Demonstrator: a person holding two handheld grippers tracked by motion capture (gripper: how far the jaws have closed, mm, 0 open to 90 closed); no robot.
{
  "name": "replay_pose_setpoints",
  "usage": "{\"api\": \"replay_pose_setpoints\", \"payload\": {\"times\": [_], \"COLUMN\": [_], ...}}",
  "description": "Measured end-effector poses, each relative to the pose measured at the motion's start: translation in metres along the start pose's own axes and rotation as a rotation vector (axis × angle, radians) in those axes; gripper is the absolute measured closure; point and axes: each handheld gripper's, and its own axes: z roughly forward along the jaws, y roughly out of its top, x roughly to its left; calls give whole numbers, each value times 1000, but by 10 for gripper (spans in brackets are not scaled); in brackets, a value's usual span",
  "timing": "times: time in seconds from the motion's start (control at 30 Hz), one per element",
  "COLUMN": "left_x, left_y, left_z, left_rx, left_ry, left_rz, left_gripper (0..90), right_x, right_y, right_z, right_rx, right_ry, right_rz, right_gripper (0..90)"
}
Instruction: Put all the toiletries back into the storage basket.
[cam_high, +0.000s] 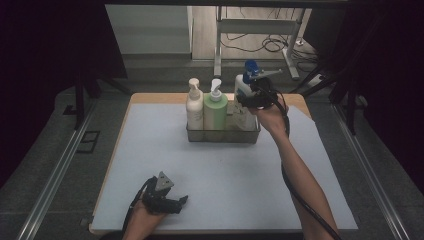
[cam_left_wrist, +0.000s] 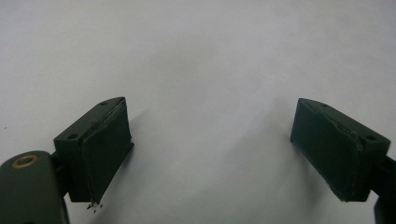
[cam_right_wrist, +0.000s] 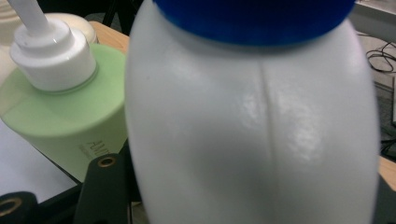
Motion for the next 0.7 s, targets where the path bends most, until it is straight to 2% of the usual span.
{"api": "replay_pose_setpoints", "payload": {"times": [0.7], "left_x": [0], "left_y": [0], "left_z": [0], "left_rx": [0], "left_ry": [1], "left_rz": [-2], "left_gripper": [120], "right_x": [2], "right_y": [-23], "right_z": [17], "right_rx": [46], "right_ry": [28], "right_rz": [17], "right_gripper": [404]}}
